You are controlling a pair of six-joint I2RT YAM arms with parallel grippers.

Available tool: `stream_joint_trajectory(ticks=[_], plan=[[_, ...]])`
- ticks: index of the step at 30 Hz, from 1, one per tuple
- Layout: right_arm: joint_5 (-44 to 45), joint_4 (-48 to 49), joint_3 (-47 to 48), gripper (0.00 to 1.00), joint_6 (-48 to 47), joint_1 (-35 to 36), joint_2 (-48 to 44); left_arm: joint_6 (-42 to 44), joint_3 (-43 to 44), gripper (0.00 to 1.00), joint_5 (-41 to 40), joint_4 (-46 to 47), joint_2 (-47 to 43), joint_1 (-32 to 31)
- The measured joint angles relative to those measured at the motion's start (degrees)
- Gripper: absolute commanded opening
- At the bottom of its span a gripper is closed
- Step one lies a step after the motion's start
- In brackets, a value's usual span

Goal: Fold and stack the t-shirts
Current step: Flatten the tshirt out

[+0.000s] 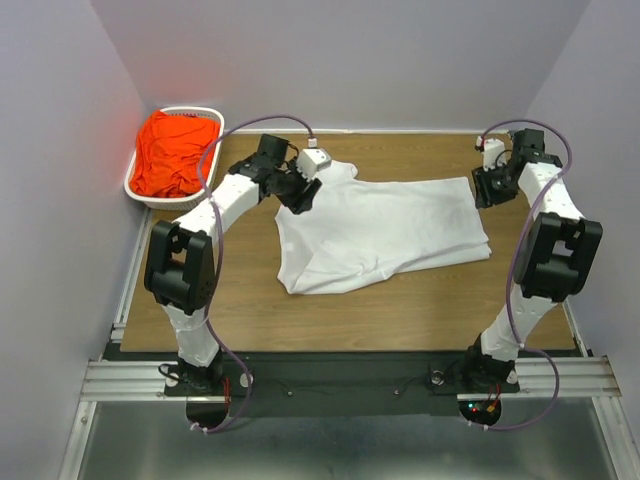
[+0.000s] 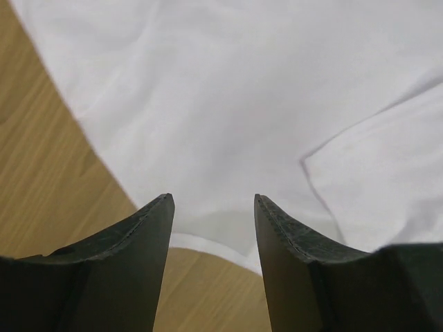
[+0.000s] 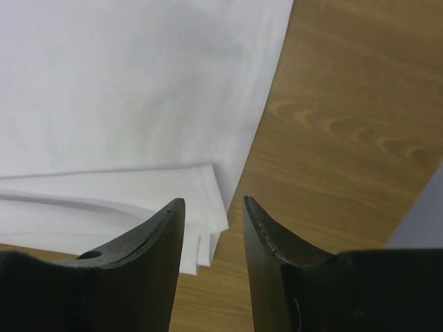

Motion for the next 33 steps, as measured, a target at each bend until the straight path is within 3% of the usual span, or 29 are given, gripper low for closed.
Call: stream_joint_trajectory(ticks=[6,17,22,27,33], plan=[[1.4,-3.7,-2.6,0.45,4.0,-4.1,4.3,-1.7,-5.8,0.62,0.0,1.4,-0.6,-5.8],[0.8,-6.0,-2.6,0.4,8.9,-7.9,10.4,-2.4,-8.5,0.64,-0.9,4.0,-0.6,-7.8],[-1.1,-6.9,-2.6,0.26,9.5,-8.1,11.3,-2.6,-9.5,0.64,-1.1,5.1,-0.6,-7.8],[-2.4,-7.8,-2.6,0.02,9.3,-8.3,11.3,-3.1,-9.9,0.6,-1.0,5.6,-0.5,-7.7],[-3.7,-9.2,-2.6,0.01,8.7,-8.9,11.0,-3.4,-9.9,0.59,-1.0,6.1,-0.4,-7.8]])
